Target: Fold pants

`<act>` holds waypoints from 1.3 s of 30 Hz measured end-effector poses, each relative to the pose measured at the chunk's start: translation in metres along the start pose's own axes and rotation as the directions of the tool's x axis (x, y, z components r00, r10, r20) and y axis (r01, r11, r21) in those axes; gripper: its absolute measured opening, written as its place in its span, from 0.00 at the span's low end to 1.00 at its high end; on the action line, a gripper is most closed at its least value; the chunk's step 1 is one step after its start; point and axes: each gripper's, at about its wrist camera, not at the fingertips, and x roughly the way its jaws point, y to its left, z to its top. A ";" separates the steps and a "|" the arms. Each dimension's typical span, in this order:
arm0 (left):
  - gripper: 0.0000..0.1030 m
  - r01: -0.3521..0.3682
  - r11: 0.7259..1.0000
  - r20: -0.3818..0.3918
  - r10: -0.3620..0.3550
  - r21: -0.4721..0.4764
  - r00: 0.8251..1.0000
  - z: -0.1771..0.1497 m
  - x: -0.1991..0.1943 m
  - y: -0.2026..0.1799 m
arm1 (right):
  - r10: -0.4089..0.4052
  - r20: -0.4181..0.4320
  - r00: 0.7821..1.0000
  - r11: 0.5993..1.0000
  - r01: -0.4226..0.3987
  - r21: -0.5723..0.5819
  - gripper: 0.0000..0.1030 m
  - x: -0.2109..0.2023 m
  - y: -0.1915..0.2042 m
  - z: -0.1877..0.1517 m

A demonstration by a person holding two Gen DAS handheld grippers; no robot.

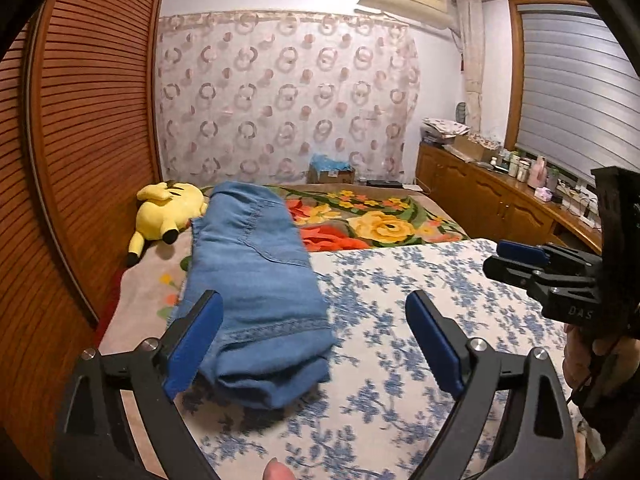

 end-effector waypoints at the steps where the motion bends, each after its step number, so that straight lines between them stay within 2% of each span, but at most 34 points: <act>1: 0.90 -0.008 1.000 0.000 0.008 -0.005 1.000 -0.001 -0.001 -0.003 | -0.012 0.002 1.000 1.000 0.012 0.006 0.55 -0.007 0.001 -0.002; 8: 0.90 -0.031 0.999 -0.019 0.031 0.007 0.999 -0.011 -0.007 -0.032 | -0.073 0.020 0.997 0.997 0.073 0.023 0.55 -0.056 0.007 -0.016; 13: 0.90 0.016 1.000 -0.005 -0.016 0.001 1.000 -0.013 -0.018 -0.052 | -0.123 0.037 0.992 0.992 0.122 0.044 0.58 -0.090 0.010 -0.024; 23: 0.90 0.030 0.998 0.055 -0.033 0.049 0.998 -0.002 -0.048 -0.100 | -0.216 0.105 0.971 0.974 0.207 0.092 0.59 -0.149 0.025 -0.027; 29: 0.90 0.045 0.998 0.079 -0.047 0.038 0.996 0.002 -0.055 -0.110 | -0.242 0.133 0.961 0.969 0.233 0.081 0.59 -0.164 0.040 -0.036; 39: 0.90 0.032 0.999 0.086 -0.035 0.042 0.996 0.004 -0.058 -0.112 | -0.254 0.142 0.957 0.965 0.243 0.095 0.59 -0.158 0.038 -0.039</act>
